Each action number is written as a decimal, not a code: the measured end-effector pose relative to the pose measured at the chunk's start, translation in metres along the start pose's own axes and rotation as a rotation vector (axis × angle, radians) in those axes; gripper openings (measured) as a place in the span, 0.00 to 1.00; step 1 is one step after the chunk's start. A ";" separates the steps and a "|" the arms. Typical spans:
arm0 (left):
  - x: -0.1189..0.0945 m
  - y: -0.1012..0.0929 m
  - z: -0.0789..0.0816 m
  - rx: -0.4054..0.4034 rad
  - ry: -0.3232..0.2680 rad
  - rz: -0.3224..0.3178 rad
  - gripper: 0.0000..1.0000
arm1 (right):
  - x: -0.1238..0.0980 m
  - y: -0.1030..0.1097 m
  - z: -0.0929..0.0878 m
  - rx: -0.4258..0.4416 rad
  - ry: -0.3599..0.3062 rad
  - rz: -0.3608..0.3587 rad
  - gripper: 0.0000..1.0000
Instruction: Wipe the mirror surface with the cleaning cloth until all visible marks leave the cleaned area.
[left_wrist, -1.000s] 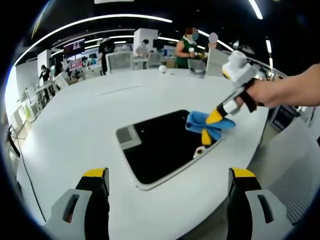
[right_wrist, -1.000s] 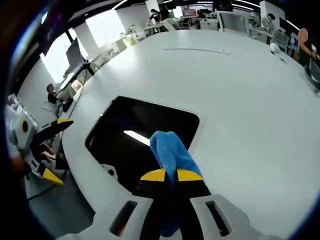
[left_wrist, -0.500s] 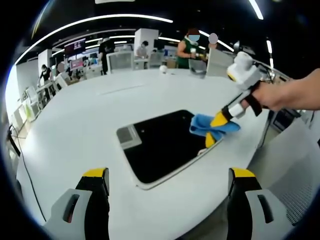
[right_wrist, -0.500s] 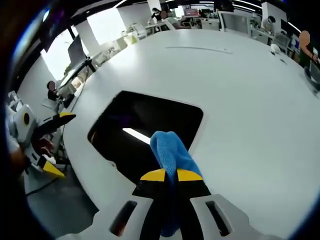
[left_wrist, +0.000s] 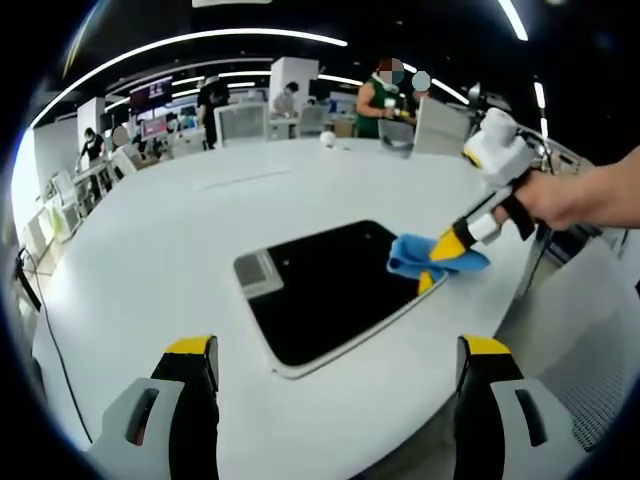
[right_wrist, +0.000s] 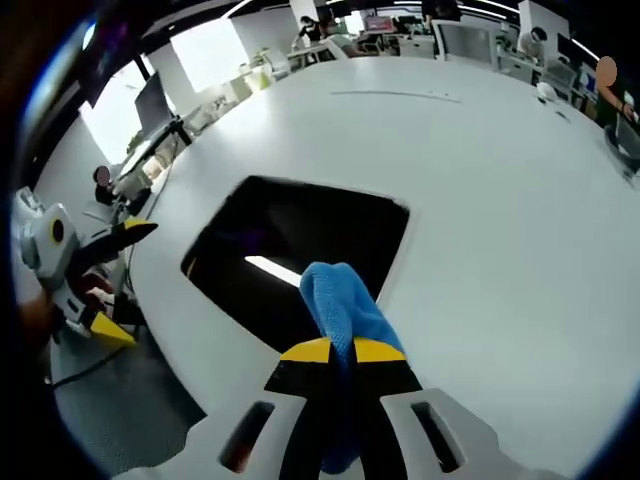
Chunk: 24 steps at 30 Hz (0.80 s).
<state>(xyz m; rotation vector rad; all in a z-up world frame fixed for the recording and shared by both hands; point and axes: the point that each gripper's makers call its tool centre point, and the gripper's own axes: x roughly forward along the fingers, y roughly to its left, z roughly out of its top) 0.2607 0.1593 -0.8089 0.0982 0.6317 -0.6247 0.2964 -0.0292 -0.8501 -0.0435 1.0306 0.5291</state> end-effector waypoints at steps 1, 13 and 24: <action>0.000 0.000 0.000 -0.001 0.000 0.000 0.99 | 0.000 0.000 0.000 0.002 0.000 0.001 0.01; 0.000 0.001 -0.001 0.002 0.004 0.002 0.99 | -0.003 0.003 -0.005 0.013 0.000 0.013 0.00; 0.000 0.000 -0.001 0.004 0.006 0.001 0.99 | -0.003 0.004 -0.006 0.011 0.001 0.014 0.01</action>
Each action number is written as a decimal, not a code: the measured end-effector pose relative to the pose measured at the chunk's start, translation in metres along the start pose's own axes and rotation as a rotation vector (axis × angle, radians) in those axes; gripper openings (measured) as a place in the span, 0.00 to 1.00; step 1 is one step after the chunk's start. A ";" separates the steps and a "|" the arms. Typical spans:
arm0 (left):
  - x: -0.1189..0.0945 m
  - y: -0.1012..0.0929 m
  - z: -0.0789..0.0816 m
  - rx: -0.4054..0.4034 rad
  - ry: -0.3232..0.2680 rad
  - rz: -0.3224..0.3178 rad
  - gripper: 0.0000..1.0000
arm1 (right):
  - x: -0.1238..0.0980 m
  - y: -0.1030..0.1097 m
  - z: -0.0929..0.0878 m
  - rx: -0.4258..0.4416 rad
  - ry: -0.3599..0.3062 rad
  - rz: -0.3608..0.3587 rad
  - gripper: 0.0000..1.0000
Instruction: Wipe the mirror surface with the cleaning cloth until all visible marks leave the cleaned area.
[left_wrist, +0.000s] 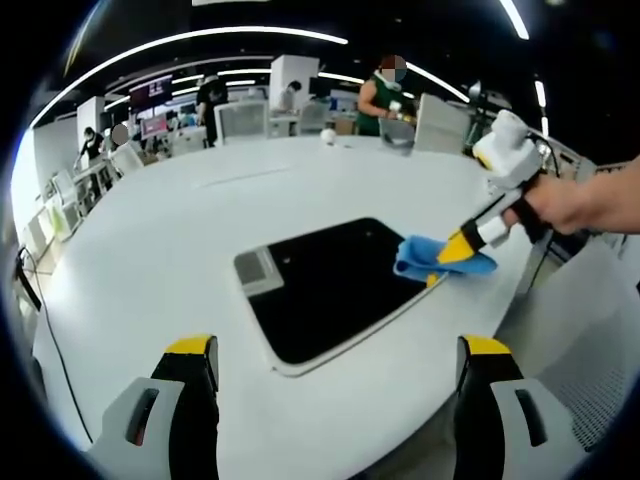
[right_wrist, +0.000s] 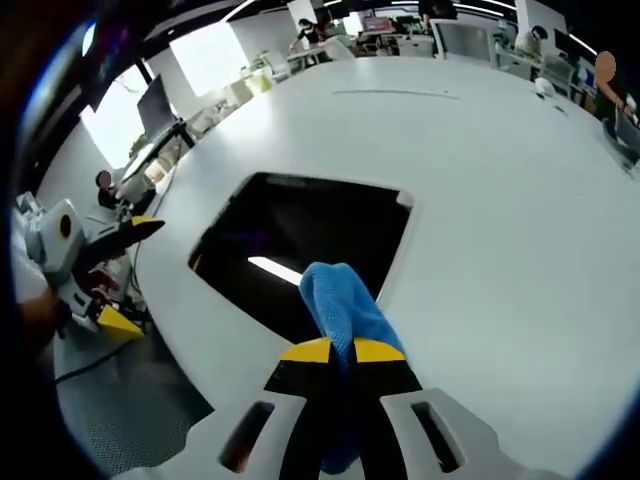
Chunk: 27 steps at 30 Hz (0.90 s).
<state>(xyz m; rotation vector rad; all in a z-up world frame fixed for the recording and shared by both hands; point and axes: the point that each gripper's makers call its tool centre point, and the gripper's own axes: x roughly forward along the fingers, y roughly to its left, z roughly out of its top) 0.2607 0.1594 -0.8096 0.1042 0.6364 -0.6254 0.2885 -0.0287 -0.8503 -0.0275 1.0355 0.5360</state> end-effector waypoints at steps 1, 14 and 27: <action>0.000 0.000 0.000 0.003 0.002 -0.001 0.99 | 0.000 0.000 0.000 0.002 0.000 0.001 0.00; 0.001 -0.001 -0.001 0.002 0.004 -0.004 0.99 | 0.001 0.004 0.001 0.007 0.007 0.001 0.01; 0.001 -0.002 -0.001 0.001 0.004 -0.013 0.99 | 0.007 0.018 0.004 0.020 -0.001 0.005 0.01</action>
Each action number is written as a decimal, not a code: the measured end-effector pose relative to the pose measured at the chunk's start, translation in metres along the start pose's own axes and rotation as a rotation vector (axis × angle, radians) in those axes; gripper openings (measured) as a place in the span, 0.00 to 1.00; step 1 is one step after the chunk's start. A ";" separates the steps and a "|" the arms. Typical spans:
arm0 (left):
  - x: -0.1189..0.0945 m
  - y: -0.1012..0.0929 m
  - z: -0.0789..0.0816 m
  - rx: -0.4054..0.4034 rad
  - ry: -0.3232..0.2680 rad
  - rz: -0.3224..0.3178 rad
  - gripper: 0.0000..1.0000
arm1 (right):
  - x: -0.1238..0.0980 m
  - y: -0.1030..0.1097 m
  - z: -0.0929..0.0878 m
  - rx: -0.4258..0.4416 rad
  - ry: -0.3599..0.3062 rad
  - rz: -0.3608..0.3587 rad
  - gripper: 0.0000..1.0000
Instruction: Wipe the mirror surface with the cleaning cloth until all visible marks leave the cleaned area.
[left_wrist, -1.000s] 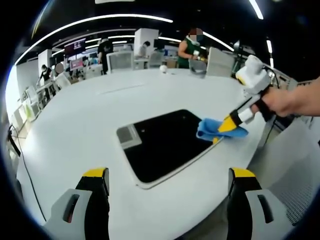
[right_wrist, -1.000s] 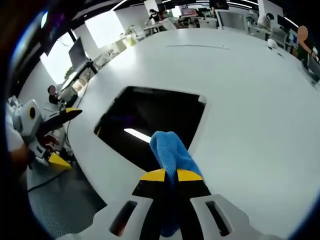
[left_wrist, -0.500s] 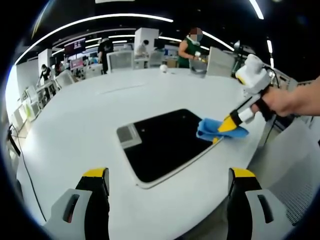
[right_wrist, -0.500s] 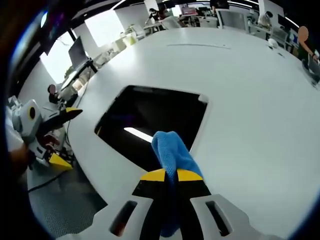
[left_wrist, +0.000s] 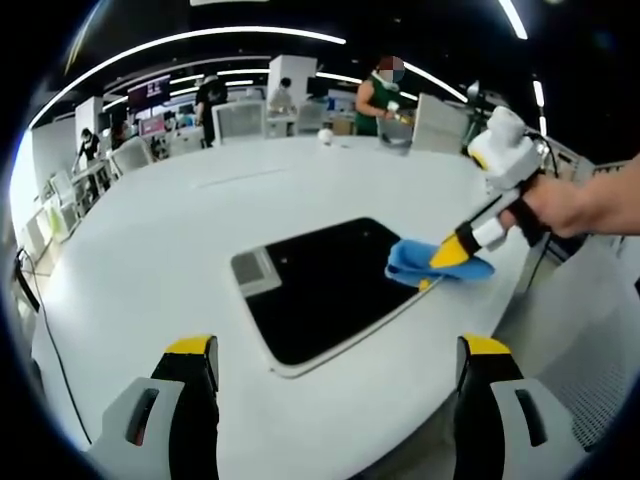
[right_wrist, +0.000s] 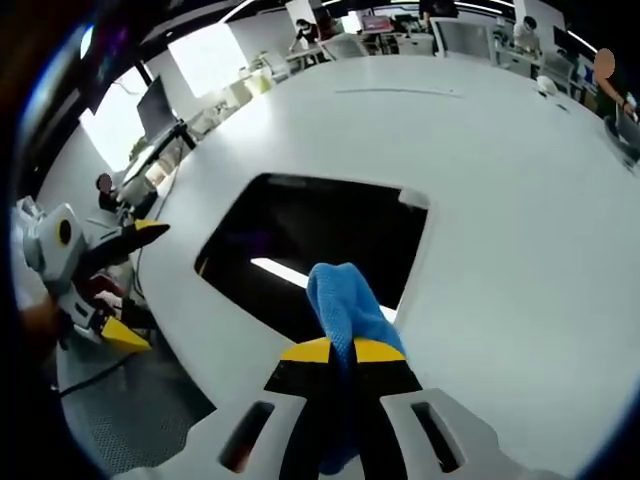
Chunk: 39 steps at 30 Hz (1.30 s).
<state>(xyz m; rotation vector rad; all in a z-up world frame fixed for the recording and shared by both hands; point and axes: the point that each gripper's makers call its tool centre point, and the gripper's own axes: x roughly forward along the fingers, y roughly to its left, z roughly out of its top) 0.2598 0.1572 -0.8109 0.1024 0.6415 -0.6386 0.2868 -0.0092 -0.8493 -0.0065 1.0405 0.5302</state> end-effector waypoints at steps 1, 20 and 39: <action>0.000 0.000 0.000 0.000 0.000 0.001 0.99 | 0.000 0.001 0.000 0.005 0.001 -0.001 0.01; 0.000 0.001 0.001 -0.011 -0.010 0.002 0.99 | 0.009 0.021 0.005 0.020 -0.009 0.017 0.01; -0.001 0.001 0.001 -0.011 -0.009 0.004 0.99 | 0.019 0.043 0.011 0.038 -0.018 0.039 0.01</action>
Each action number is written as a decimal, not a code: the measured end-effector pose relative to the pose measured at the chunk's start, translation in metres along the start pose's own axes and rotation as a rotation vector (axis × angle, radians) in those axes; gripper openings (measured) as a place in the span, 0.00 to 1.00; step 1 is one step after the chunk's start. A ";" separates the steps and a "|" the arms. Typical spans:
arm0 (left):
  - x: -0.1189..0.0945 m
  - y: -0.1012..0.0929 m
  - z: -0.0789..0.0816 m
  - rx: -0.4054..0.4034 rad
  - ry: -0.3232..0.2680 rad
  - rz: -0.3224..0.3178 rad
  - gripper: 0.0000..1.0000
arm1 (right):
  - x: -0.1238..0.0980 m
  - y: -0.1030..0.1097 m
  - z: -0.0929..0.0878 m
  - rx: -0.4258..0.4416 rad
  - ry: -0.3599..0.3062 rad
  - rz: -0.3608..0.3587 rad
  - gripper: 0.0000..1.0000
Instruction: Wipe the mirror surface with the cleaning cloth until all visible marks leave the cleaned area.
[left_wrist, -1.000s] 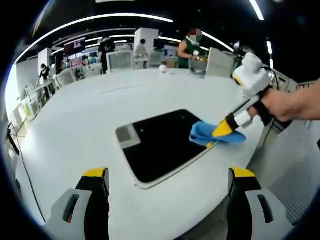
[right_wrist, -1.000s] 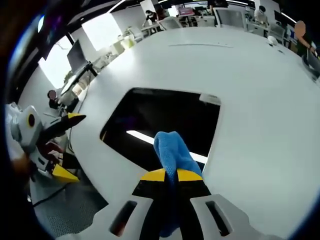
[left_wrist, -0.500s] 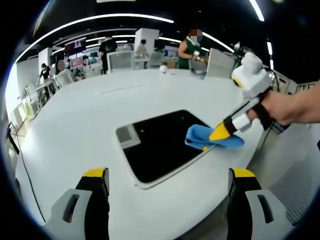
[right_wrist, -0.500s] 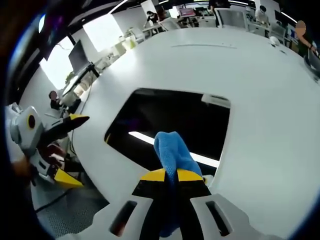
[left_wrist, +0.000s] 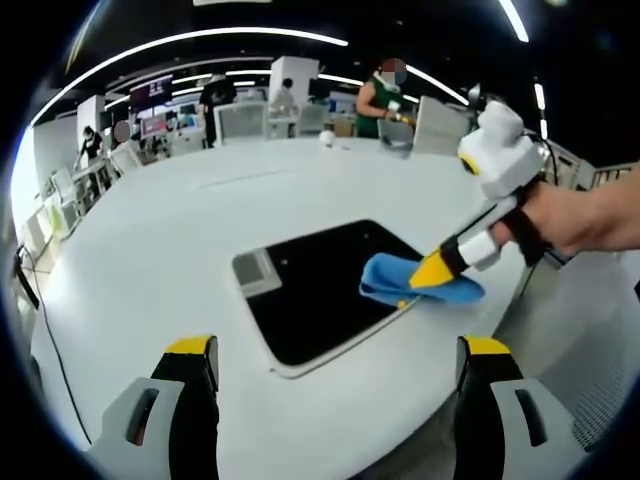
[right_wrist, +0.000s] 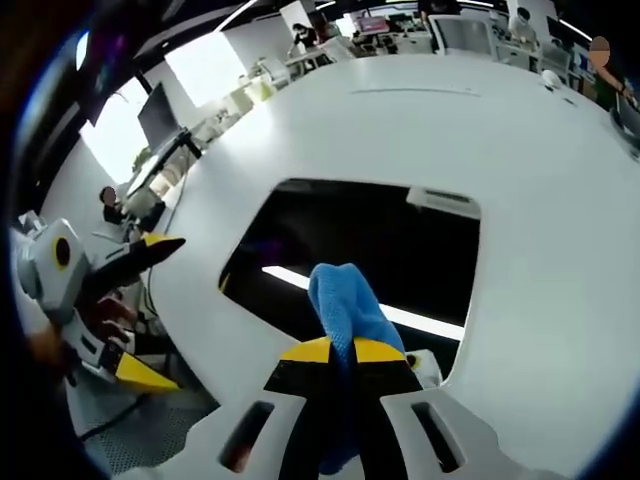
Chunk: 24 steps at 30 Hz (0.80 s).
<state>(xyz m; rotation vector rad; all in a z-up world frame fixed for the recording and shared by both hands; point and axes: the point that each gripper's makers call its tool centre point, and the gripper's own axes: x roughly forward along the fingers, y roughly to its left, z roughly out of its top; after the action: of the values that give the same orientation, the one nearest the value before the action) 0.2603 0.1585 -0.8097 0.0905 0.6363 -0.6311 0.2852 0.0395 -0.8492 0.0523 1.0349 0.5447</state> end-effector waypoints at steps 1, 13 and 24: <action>0.000 0.000 0.000 0.000 0.001 -0.001 0.99 | 0.001 0.002 0.001 -0.002 0.000 0.003 0.01; 0.000 0.000 0.000 -0.002 0.002 0.000 0.99 | 0.013 0.026 0.006 -0.027 0.007 0.034 0.01; -0.001 0.000 0.000 -0.005 0.000 0.001 0.99 | 0.023 0.046 0.010 -0.055 0.018 0.060 0.01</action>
<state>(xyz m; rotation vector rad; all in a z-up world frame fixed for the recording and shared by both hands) 0.2597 0.1588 -0.8088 0.0866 0.6380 -0.6282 0.2839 0.0924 -0.8488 0.0302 1.0376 0.6288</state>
